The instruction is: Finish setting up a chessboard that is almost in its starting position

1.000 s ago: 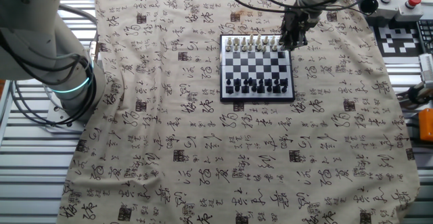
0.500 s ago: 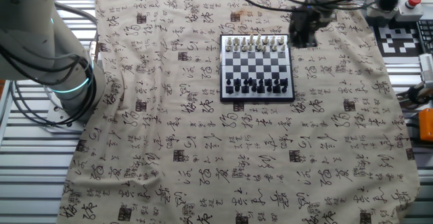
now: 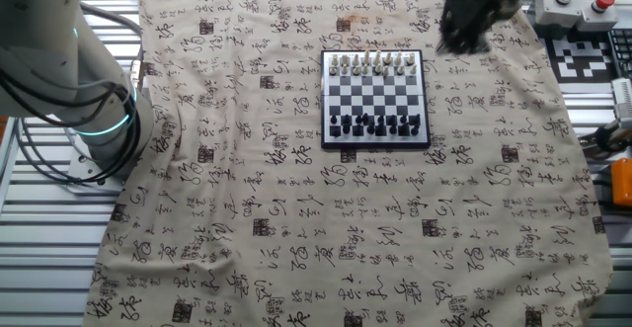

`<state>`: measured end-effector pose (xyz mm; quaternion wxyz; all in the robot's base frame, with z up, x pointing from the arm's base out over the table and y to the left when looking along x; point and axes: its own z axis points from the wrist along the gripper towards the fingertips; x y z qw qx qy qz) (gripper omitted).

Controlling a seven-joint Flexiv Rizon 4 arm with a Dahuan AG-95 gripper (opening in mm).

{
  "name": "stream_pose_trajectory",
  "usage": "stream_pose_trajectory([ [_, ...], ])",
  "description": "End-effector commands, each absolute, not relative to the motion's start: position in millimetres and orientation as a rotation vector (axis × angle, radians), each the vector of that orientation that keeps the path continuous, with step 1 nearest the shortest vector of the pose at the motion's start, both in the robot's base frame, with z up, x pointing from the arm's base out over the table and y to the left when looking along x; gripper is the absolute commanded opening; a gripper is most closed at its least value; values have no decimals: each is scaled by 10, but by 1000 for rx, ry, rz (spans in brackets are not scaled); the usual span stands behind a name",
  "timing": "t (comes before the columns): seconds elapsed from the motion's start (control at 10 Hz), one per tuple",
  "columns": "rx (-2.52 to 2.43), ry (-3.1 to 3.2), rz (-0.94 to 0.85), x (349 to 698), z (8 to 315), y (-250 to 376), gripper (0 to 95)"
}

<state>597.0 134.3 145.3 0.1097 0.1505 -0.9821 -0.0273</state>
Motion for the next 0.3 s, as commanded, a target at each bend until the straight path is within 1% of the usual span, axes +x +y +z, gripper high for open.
stream_pose_trajectory([
  [0.1, 446, -2893, -73, 5871, 1558, 1396, 0],
  [0.3, 451, -2893, -81, 5826, 1621, 1449, 0],
])
